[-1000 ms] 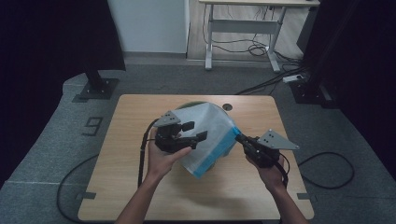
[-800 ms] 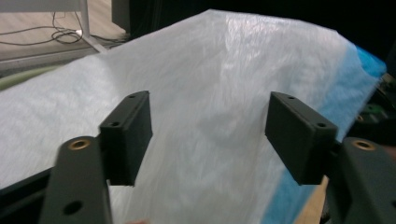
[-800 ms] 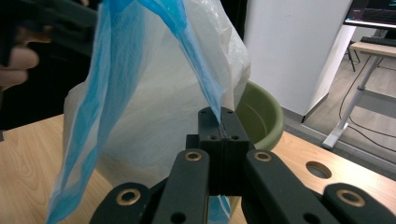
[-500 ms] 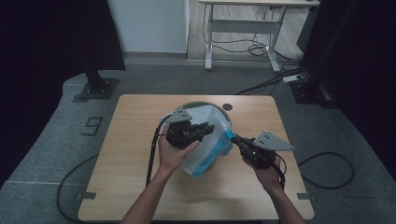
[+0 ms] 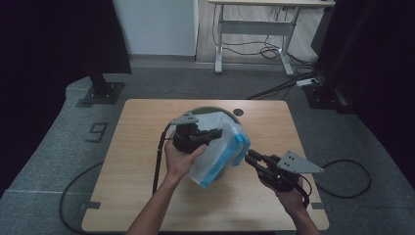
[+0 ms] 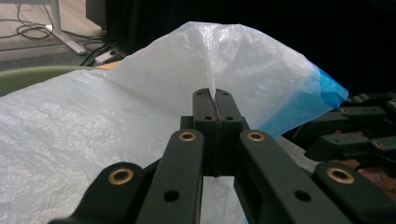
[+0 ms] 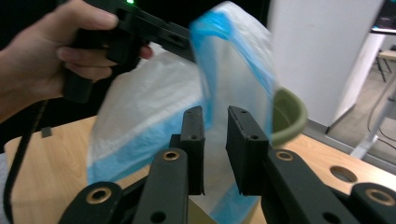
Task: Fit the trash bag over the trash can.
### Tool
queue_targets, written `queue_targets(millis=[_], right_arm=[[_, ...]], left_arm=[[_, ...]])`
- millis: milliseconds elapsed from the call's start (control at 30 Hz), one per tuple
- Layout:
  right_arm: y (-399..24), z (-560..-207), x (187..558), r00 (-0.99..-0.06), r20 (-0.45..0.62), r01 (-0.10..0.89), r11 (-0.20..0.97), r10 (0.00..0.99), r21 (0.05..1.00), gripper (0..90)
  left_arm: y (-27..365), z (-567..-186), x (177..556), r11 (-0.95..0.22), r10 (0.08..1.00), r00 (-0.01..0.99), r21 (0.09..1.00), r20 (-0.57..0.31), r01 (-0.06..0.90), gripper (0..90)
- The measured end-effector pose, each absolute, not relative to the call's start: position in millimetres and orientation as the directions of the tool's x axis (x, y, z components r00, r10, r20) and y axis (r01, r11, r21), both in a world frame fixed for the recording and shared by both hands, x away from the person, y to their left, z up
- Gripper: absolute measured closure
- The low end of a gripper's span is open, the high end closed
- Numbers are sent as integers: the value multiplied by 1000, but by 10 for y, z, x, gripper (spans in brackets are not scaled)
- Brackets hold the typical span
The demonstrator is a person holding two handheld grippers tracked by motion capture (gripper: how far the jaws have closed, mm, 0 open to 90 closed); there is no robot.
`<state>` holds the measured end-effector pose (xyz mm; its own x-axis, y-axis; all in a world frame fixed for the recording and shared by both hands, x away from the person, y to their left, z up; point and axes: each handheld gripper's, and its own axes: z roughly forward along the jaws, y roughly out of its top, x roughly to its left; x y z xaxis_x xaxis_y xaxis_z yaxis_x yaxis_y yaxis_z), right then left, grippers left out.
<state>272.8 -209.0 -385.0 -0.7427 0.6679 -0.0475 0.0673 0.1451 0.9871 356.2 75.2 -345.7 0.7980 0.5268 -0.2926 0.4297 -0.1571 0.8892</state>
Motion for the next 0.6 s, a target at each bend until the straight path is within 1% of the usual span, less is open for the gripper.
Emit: queue_targets(millis=[100,200,267,333,367,400,600], right_arm=[[-2021,-3815,2784,-751,-65,46,151,657,988,721],[-1969,-3791,2873,-755,-65,37,142,652,989,722],[-1951,-3794,2930,-762,-59,38,135,645,990,757],[-1950,-3804,2973,-781,-34,45,110,624,993,819],[-1951,-3806,2984,-785,-27,46,101,618,994,864],[-1950,-3806,2991,-785,-29,45,103,619,994,884],[-1924,-3807,2981,-769,-66,29,138,636,990,886]], left_arm=[[746,-3465,3566,-162,529,797,886,-293,433,896],[754,-3471,3580,-167,528,796,884,-294,437,896],[760,-3477,3594,-171,527,796,881,-297,442,896],[765,-3484,3613,-175,524,797,877,-302,448,896],[768,-3487,3620,-176,523,796,876,-304,450,896],[770,-3488,3625,-174,522,796,876,-307,451,895],[805,-3492,3632,-157,518,794,877,-318,454,895]])
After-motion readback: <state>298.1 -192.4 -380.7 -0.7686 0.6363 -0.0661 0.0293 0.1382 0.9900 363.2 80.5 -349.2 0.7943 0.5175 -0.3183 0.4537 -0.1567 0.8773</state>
